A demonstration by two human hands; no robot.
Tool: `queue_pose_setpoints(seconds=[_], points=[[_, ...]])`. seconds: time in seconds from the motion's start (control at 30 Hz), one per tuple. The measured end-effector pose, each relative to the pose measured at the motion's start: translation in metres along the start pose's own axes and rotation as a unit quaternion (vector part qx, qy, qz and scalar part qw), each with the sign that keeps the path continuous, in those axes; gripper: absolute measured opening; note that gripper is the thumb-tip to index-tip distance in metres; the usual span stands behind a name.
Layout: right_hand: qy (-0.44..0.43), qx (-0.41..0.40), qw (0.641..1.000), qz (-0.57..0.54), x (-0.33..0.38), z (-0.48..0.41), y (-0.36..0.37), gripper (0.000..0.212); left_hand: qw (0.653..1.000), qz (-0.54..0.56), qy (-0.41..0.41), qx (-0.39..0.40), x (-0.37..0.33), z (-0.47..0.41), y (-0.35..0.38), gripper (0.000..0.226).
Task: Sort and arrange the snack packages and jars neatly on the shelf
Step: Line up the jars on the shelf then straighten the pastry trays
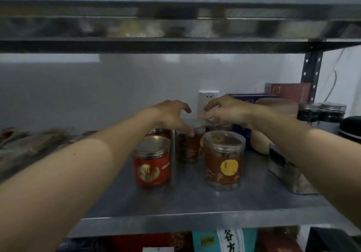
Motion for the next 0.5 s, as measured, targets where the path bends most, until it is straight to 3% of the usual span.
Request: queue_pose_setpoints(seconds=[0.1, 0.23, 0.5], points=[[0.032, 0.042, 0.999, 0.008, -0.01, -0.016, 0.016, 0.07, 0.998, -0.04, 0.017, 0.048, -0.007, -0.017, 0.011, 0.094], [0.054, 0.091, 0.994, 0.001, -0.019, -0.025, 0.032, 0.066, 0.998, -0.036, 0.047, 0.037, -0.011, -0.031, 0.016, 0.089], [0.082, 0.126, 0.986, -0.066, -0.034, -0.027, 0.031, 0.079, 0.987, 0.128, 0.069, 0.067, -0.001, -0.038, 0.024, 0.109]])
Point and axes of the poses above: each hand's wrist, its own z-axis away from the middle knuckle, its own y-axis out of the palm, x = y × z, the point moved 10 cm from there along -z, towards the middle knuckle, and after that the axes turned 9 degrees about -z, right-handed, at the moved point
